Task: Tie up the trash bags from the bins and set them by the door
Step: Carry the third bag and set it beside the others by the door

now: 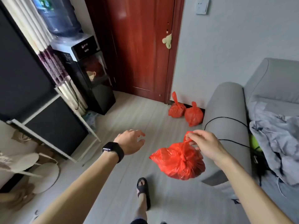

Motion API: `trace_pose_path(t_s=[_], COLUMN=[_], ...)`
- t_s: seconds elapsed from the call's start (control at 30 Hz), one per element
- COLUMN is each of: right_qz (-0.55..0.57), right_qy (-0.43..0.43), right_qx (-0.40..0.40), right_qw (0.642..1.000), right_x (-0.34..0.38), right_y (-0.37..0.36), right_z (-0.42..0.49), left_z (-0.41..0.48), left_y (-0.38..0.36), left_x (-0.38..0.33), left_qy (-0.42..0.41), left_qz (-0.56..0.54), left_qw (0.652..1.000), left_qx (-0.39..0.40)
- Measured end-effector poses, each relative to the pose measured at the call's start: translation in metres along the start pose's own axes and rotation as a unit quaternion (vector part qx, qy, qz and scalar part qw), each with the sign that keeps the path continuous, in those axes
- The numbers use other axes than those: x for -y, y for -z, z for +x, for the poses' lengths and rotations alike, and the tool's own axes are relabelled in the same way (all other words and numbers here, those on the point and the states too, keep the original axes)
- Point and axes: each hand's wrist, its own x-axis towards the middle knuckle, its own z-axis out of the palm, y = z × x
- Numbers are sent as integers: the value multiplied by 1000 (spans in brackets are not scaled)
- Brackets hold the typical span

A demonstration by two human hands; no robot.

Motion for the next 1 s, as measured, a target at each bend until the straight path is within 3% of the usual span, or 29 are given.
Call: trace_pose_path(t_s=[0.43, 0.67, 1.0], right_qz=[21, 10, -4], right_qy=[-71, -109, -207], right_qx=[-82, -33, 13], right_qw=[994, 993, 978], right_x=[57, 47, 20], right_y=[44, 64, 91], right_z=[255, 382, 542], left_z=[310, 441, 558], left_y=[112, 121, 129], left_x=[-15, -54, -81], left_qy=[-88, -88, -60], left_qz=[28, 49, 52], left_qw=[995, 992, 989], left_qx=[45, 71, 122])
